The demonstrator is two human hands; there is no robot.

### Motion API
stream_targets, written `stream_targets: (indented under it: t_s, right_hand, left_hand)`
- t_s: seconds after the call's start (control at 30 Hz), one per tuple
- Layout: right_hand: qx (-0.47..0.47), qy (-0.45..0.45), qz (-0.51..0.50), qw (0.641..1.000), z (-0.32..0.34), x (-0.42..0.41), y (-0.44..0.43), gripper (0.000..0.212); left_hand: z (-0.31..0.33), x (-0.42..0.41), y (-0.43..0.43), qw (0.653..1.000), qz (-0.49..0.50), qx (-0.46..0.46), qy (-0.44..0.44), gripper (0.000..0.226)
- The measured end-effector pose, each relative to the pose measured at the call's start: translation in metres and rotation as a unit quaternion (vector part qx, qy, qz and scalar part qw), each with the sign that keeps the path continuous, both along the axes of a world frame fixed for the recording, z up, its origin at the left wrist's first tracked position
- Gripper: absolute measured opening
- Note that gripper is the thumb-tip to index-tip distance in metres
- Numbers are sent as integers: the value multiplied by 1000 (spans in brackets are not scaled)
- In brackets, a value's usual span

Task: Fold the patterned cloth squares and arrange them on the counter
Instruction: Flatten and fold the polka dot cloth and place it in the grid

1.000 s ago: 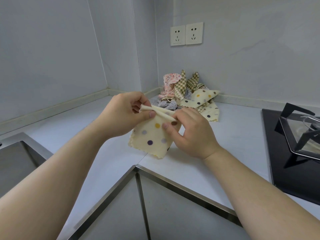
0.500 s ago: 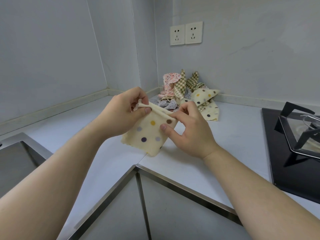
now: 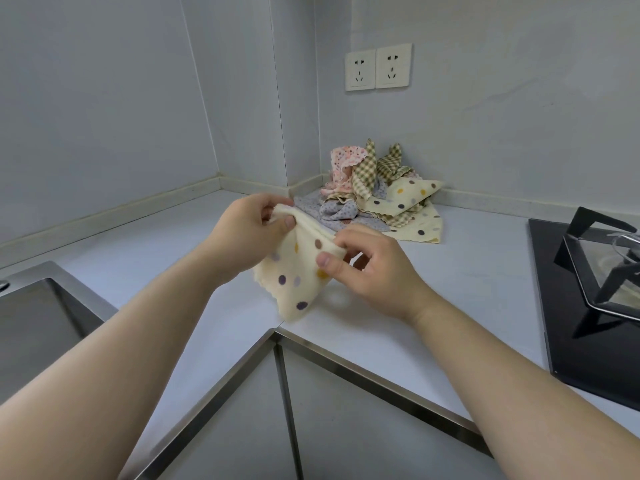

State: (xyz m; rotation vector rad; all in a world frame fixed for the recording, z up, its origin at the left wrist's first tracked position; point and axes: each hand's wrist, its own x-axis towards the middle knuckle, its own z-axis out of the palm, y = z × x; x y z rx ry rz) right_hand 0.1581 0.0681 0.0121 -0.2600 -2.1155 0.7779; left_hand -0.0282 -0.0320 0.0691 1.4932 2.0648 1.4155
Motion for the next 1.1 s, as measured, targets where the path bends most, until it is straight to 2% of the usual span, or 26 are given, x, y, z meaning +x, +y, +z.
stream_targets:
  t_s: [0.07,0.13,0.2,0.23,0.3,0.37,0.43,0.47,0.53,0.6,0.63,0.7,0.73,0.77,0.8,1.0,1.1]
  right_hand:
    - [-14,14,-25,999,2,1,0,34]
    - [-41,30,-51,997,2,3,-1,37]
    - [-96,44,-76,992,3,3,-1,37]
    - [-120,47,-89,988,2,2,1,35]
    - [-177,54,-104,977,0,-2,3,25]
    - [-313,77,-84,943,0,-6,6,21]
    - [-484,95,-44,869,1,-10,6,28]
    - [-538,93,-34,837,1,-10,6,27]
    - [-574,77,-47,814,0,-9,8,27]
    - [-519,74,-93,846,1,-7,9,29]
    - [-444,72,-134,883,1,-6,11,30]
    - [-185,62,-225,955,4,2,7,28]
    - [-55,60,-245,966,6,5,4,26]
    - [37,64,-249,966,8,7,2,25]
    - [82,63,-247,963,10,8,1,24]
    - [29,38,-221,974,10,6,9,24]
    - [-96,64,-216,970,11,5,11,26]
  left_hand:
    - [-3,-1,1,996,-18,-7,-86,14]
    - [-7,0,1,984,-35,-19,-171,20]
    - [-12,5,4,974,-41,-16,-221,24]
    - [-14,9,7,974,-30,-4,-225,22]
    - [-18,19,12,984,30,23,-176,19]
    - [-25,30,14,988,83,57,-116,16]
    - [-32,39,14,987,104,86,-91,14]
    - [-34,42,14,986,108,93,-87,14]
    - [-39,48,16,985,110,95,-92,13]
    - [-43,53,18,981,118,96,-116,15]
    - [-46,54,19,976,122,97,-150,17]
    - [-49,56,22,953,113,84,-269,20]
    - [-51,57,22,935,99,75,-332,23]
    - [-53,58,23,918,83,70,-382,26]
    - [-55,58,24,905,72,68,-414,30]
    - [-62,60,23,875,70,63,-475,33]
    - [-61,58,23,877,55,64,-474,31]
